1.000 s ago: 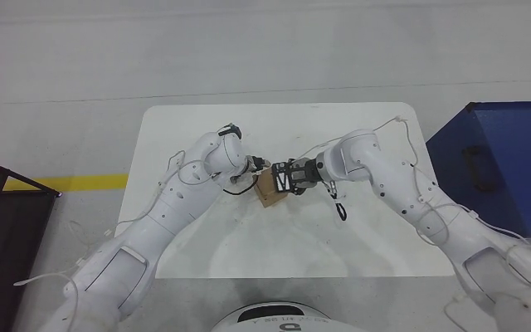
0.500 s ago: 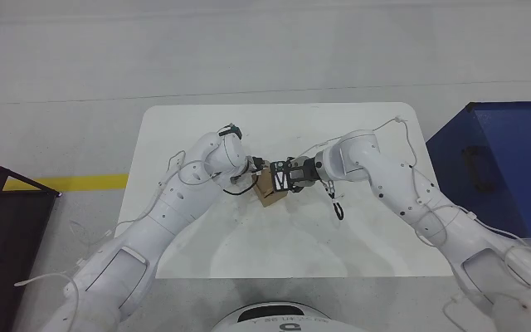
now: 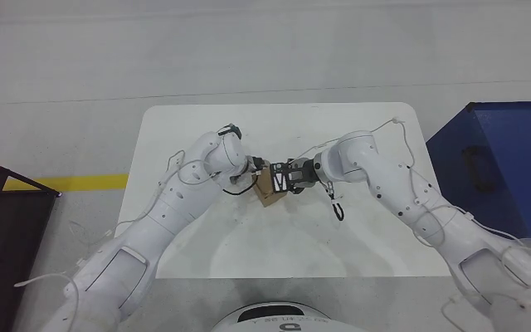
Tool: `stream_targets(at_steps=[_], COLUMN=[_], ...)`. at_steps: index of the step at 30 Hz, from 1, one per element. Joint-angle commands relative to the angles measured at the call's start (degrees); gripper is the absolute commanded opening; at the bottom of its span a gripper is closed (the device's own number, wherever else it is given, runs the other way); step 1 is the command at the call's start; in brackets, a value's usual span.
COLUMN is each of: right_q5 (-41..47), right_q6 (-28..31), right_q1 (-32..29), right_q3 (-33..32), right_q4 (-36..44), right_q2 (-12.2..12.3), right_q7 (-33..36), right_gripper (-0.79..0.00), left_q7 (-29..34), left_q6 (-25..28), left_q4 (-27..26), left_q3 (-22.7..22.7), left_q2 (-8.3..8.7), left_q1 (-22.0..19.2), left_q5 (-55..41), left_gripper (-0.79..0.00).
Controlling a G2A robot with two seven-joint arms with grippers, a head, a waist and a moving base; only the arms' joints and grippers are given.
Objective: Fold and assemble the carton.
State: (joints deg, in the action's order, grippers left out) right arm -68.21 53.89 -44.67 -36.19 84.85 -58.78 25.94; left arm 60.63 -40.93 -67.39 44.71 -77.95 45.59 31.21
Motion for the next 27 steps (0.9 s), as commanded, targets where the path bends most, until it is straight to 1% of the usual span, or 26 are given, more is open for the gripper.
stream_targets(at_steps=[1, 4, 8, 14, 18, 21, 25, 27], right_q5=[0.1, 0.4, 1.1, 1.2, 1.2, 1.2, 1.4, 1.4], right_q6=[0.0, -0.1, -0.3, -0.2, -0.2, -0.1, -0.1, 0.0], right_q1=[0.0, -0.1, -0.1, -0.2, -0.2, -0.2, 0.0, 0.1], right_q3=[0.0, -0.1, -0.4, -0.8, -0.9, -0.8, -0.6, -0.5], right_q4=[-0.1, -0.3, -0.7, -0.9, -0.9, -1.0, -1.4, -1.6], right_q2=[-0.1, -0.2, -0.4, -0.5, -0.6, -0.8, -1.1, -1.3], right_q7=[0.3, 0.6, 0.7, 0.5, 0.6, 0.9, 1.1, 1.3], right_gripper=[-0.493, -0.477, -0.468, -0.462, -0.462, -0.465, -0.462, -0.462], left_q7=[0.2, 0.8, 3.1, 7.4, 12.4, 14.9, 16.7, 16.4], left_q6=[0.2, 0.7, 3.0, 5.4, 9.6, 12.2, 13.9, 13.7], left_q4=[-0.1, -0.7, -2.9, -9.0, -13.5, -16.2, -18.9, -20.1], left_q3=[1.1, 4.2, 9.8, 17.8, 22.3, 23.3, 22.2, 21.3], left_q2=[0.2, 0.85, 2.52, 5.32, 6.94, 7.88, 8.62, 8.89], left_q1=[0.0, 0.1, 1.6, 6.3, 10.5, 13.0, 14.9, 15.4], left_q5=[-0.7, -2.6, -4.8, -5.7, -8.6, -8.7, -8.6, -7.9], left_gripper=[0.0, 0.0, 0.0, 0.0, 0.0, 0.0, 0.0, 0.0])
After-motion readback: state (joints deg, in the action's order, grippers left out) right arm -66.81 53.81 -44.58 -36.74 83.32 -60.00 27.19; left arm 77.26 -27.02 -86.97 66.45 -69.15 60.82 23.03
